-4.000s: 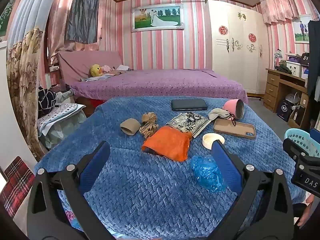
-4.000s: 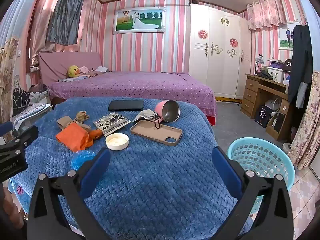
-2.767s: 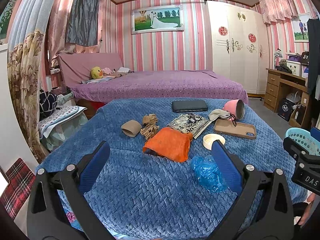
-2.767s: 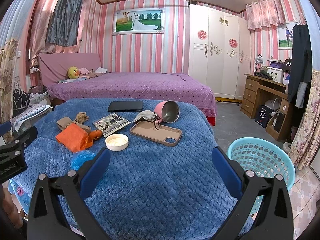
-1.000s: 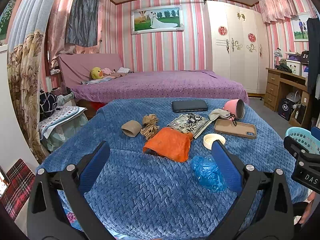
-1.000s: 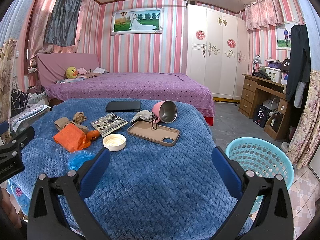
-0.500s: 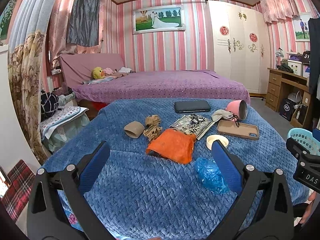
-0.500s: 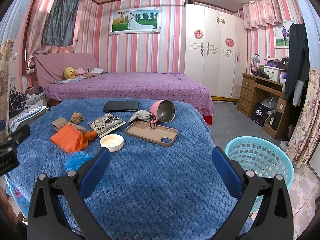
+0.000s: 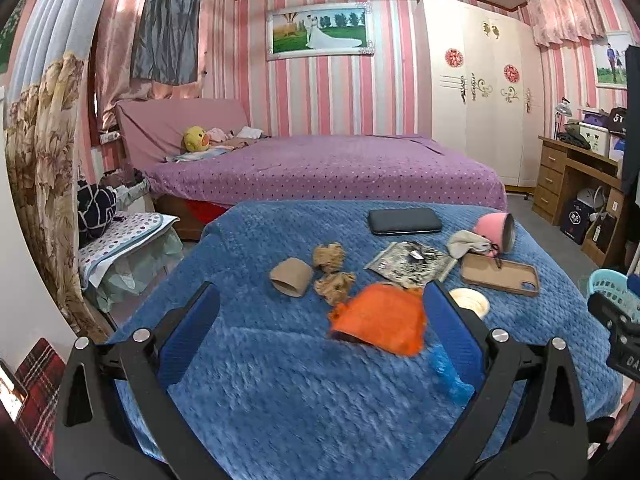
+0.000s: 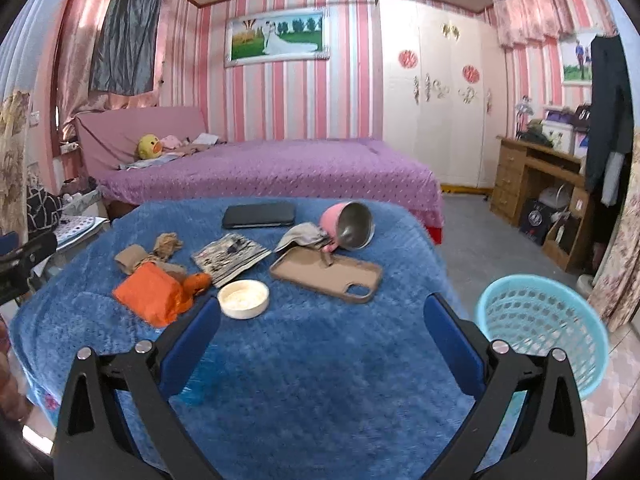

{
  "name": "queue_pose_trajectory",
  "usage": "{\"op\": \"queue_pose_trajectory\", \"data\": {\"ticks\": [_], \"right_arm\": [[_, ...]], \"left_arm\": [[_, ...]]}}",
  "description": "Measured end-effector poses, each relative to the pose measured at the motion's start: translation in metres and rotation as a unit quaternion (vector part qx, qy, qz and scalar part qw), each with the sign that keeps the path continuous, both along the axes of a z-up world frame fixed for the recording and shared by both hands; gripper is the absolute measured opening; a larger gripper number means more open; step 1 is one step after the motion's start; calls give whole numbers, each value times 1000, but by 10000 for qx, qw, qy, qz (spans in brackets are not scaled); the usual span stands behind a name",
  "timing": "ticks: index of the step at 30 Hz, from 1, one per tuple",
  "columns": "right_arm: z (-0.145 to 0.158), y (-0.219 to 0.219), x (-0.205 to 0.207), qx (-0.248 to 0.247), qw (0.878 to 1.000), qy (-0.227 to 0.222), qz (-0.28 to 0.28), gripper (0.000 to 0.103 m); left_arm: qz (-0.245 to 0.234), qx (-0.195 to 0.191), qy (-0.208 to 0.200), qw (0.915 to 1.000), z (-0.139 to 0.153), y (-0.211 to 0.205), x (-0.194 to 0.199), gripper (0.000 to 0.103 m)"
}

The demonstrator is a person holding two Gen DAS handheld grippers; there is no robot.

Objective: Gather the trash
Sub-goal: 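Grasp the blue plastic bag with the right tool, then grasp the orange mesh bag with the left tool while the right tool holds the blue bag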

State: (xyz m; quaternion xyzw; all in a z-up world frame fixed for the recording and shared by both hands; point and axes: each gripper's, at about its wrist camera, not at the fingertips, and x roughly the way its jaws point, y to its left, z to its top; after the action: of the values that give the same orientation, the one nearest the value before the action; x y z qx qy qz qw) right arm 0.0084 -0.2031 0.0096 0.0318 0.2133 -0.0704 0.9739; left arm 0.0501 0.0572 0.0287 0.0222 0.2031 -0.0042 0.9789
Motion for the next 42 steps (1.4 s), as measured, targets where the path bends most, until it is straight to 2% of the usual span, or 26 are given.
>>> {"op": "queue_pose_trajectory", "data": {"ticks": [3,6,8,12,18,20,21,23,25,26,29,34,38,42], "right_arm": [[-5,12,8,27,9999,91,-34,99],[-11,32,14,-112,9997,82,200,99],[-18,45,20,-123,9990,181,385,99],[-37,71,35,-279,9964,435,671,99],[-69,87,50,-400,9911,804,978,96],[-73,89,51,-453,9898,827,1069,78],[-73,89,52,-439,9891,811,1148,72],[-72,87,53,-327,9876,795,1314,42],[-68,80,54,-54,9833,831,1617,25],[-65,76,54,38,9816,830,1719,21],[-52,67,61,-38,9807,747,1805,13],[-22,34,77,-169,9869,412,1552,13],[-29,5,83,113,9911,386,1272,13],[-38,-13,85,380,9918,465,1129,13]], "left_arm": [[156,162,97,9997,-12,12,10,98],[163,150,252,9994,-26,20,16,98],[268,210,260,9991,-29,24,20,98],[333,53,389,9987,-36,37,25,98],[628,195,311,9974,-38,42,26,98],[688,213,305,9969,-39,41,29,98],[683,211,320,9969,-39,40,31,98],[644,242,342,9970,-41,38,33,98],[593,325,378,9970,-43,31,36,98],[551,345,408,9970,-45,28,38,98],[378,381,509,9973,-50,17,44,98],[116,451,814,9956,-62,-4,59,98],[-201,256,1121,9932,-73,-19,70,91],[-375,242,1281,9908,-80,-37,78,88]]}}
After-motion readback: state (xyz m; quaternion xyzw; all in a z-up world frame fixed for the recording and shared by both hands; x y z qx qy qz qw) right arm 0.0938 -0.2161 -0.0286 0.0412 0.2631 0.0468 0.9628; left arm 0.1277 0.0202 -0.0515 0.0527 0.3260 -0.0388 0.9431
